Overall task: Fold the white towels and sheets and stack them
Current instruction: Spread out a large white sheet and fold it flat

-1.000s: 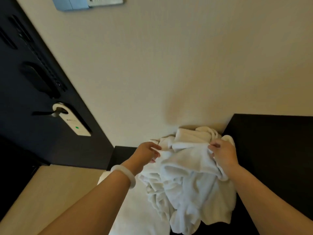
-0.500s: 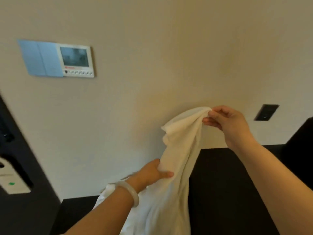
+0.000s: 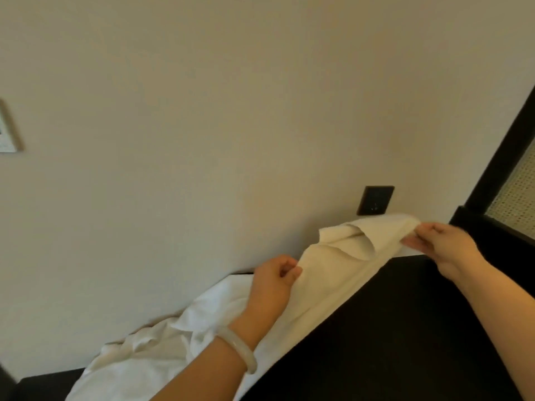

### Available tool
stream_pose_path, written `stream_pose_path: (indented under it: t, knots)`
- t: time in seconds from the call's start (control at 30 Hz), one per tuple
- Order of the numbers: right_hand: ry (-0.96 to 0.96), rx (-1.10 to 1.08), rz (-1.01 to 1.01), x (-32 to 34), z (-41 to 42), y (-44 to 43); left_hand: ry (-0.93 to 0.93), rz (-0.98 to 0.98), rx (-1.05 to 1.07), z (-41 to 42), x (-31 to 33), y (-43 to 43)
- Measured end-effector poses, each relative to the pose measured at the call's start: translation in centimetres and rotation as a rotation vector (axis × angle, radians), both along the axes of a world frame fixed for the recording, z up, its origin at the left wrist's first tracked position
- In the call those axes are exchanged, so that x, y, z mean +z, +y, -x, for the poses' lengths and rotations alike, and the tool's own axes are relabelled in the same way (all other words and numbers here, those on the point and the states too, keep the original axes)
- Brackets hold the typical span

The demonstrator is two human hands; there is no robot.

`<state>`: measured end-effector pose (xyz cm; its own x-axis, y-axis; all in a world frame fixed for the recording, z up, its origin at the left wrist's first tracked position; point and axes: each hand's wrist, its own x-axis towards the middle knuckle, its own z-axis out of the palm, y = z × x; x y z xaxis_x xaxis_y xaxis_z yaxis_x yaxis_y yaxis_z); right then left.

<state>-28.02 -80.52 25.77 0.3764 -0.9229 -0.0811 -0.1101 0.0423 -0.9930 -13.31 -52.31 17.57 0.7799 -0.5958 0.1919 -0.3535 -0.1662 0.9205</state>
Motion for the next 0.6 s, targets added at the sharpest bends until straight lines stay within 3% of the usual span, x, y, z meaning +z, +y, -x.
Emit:
stream_pose_path:
  t: [0.1, 0.2, 0.33, 0.4, 0.47, 0.6]
  knots:
    - [0.433, 0.012, -0.015, -7.4, 2.8, -3.0, -0.074, -0.211, -0.107, 4.8, -3.8, -5.5]
    - [0.762, 0.156, 0.301, -13.1, 3.9, -1.5, -0.188, -0.502, -0.211, 8.9, -8.9, -7.7]
    - [0.680, 0.781, 0.387, -16.9, 2.5, 4.8, -0.434, -0.598, -0.175, 10.2, -12.1, -4.6]
    - [0.733, 1.029, 0.532, -18.1, 1.1, 6.8, -0.474, -0.659, -0.073, 9.1, -12.4, -2.0]
    - [0.768, 1.072, 0.660, -18.2, -0.2, 7.4, -0.482, -0.739, 0.006, 7.2, -12.3, 0.7]
    - [0.830, 0.941, 0.718, -17.1, -1.4, 6.1, -0.516, -0.850, 0.060, 3.2, -12.0, 4.6]
